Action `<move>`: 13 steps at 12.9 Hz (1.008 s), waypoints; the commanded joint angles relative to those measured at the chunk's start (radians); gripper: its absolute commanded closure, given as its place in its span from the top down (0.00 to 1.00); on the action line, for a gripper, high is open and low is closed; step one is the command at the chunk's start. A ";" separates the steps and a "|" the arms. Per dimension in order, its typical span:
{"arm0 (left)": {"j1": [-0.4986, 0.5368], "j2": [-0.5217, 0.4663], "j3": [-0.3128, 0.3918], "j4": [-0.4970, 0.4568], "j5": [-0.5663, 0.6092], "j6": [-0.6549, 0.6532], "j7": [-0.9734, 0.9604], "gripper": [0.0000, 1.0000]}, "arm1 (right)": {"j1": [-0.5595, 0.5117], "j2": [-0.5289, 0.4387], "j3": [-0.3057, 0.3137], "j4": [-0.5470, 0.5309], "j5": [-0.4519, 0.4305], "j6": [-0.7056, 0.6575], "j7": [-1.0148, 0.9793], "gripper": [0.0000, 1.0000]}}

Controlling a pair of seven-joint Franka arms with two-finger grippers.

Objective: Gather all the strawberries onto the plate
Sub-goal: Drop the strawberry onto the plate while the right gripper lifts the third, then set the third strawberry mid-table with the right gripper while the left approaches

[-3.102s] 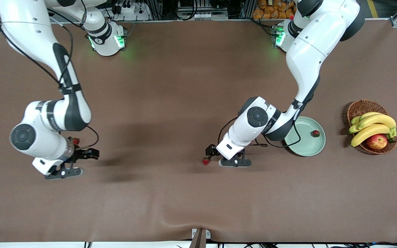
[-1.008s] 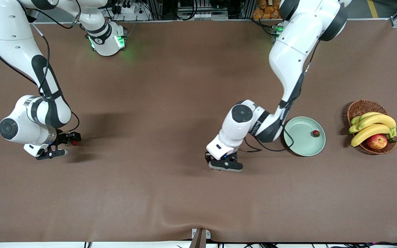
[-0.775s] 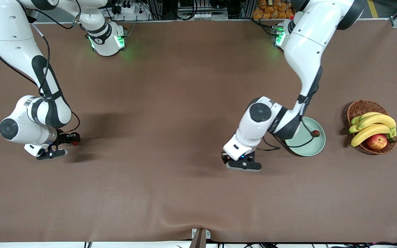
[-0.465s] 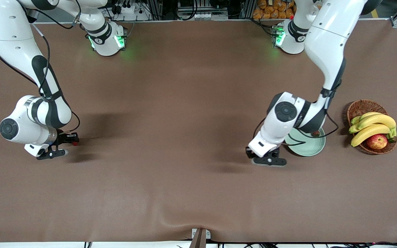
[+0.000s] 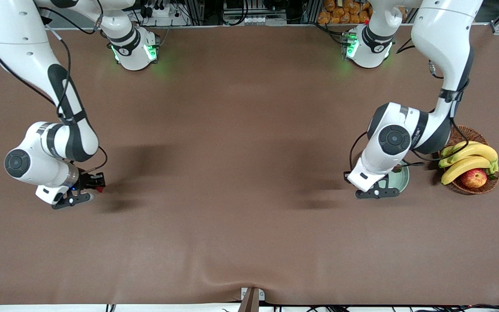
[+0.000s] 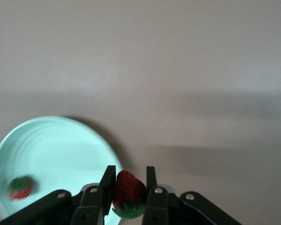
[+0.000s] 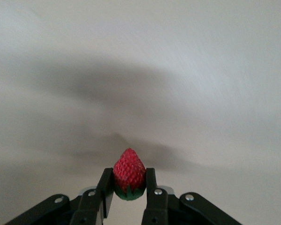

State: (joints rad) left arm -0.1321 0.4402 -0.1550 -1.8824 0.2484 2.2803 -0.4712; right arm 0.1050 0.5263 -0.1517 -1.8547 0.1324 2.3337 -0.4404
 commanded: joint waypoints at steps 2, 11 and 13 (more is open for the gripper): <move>0.066 0.003 -0.008 -0.061 0.005 -0.025 0.016 0.00 | 0.129 -0.023 -0.003 0.086 0.009 -0.010 0.000 0.00; 0.178 0.049 -0.005 -0.064 0.006 -0.030 0.037 1.00 | 0.467 0.111 -0.003 0.354 0.009 -0.073 0.349 0.00; 0.177 0.034 -0.006 -0.054 0.006 -0.076 0.037 1.00 | 0.525 0.180 -0.002 0.419 0.009 -0.028 0.457 0.00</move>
State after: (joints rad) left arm 0.0370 0.5017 -0.1526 -1.9408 0.2484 2.2538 -0.4466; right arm 0.5935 0.6170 -0.1413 -1.5391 0.1346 2.2893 -0.0616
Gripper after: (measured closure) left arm 0.322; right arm 0.678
